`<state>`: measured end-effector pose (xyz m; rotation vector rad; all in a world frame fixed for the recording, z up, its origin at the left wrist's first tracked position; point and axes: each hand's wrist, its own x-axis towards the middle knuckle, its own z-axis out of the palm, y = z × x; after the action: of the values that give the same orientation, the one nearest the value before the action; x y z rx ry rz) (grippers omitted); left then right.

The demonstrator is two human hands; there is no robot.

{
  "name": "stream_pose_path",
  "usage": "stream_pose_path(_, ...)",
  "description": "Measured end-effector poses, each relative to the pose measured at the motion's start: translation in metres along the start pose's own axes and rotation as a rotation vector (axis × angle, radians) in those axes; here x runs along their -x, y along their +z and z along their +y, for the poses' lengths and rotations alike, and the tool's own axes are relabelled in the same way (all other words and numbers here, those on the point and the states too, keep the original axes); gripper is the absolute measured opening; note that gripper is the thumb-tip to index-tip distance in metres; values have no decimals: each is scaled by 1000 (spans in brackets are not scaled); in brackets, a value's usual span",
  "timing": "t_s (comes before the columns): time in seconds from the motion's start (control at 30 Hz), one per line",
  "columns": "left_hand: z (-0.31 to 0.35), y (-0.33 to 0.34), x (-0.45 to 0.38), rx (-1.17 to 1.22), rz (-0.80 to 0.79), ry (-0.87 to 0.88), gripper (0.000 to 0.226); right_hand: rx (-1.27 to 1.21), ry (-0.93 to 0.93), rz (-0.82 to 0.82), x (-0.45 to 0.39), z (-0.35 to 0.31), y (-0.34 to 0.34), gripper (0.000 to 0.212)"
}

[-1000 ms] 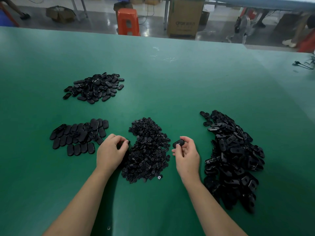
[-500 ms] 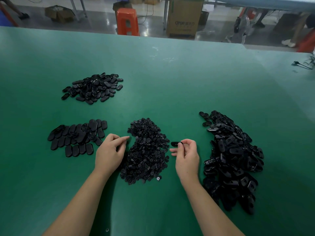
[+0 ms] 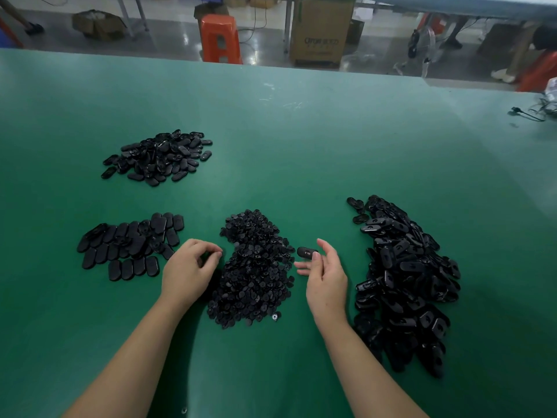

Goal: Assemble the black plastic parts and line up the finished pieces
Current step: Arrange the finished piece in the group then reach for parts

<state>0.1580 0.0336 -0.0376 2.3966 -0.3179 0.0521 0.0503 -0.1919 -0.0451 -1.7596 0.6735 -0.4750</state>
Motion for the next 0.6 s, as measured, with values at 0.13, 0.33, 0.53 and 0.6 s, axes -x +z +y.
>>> stream_pose_path(0.13,16,-4,3,122,24,-68,20,9,-9,13,-1,2,1,23)
stream_pose_path(0.33,86,20,22,297,-96,15,12,-107,-33,78,-1,-1,0,18)
stream_pose_path(0.53,133,58,19,382,-227,-5,14,-81,-57,88,-1,-1,-1,15)
stream_pose_path(0.6,140,61,16,433,-240,-3,14,-64,-88,103,-2,0,-1,19)
